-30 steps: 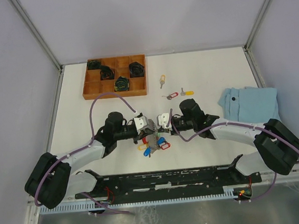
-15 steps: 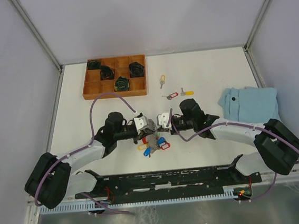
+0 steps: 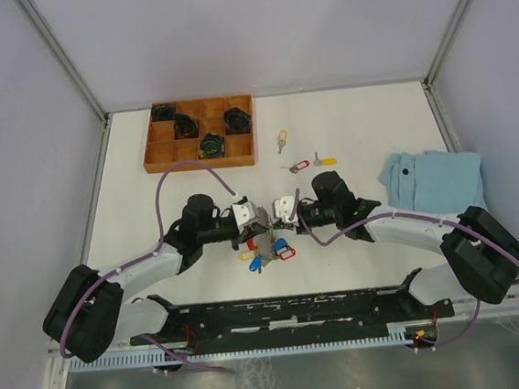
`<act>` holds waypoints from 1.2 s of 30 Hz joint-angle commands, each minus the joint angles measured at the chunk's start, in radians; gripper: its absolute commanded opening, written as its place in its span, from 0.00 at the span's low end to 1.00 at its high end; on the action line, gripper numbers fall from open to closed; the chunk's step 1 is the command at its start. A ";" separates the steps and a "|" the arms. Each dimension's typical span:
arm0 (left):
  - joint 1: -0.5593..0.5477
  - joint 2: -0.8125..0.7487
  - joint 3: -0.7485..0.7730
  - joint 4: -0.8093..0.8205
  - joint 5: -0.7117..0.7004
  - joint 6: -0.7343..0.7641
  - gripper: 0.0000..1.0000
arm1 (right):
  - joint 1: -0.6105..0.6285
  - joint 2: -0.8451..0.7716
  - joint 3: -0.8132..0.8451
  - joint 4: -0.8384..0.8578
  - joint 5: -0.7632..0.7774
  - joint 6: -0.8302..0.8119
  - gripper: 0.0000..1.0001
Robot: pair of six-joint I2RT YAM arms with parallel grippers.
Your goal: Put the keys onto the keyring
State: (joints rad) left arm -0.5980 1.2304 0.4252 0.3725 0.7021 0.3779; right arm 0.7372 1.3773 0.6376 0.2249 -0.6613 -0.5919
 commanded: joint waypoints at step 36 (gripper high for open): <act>-0.005 0.007 0.015 0.057 0.094 0.030 0.03 | 0.040 0.021 0.061 0.021 -0.034 -0.079 0.01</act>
State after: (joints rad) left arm -0.5968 1.2373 0.4252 0.3645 0.7254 0.3779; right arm 0.7551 1.3853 0.6453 0.2070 -0.6655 -0.6601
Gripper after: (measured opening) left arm 0.027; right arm 0.009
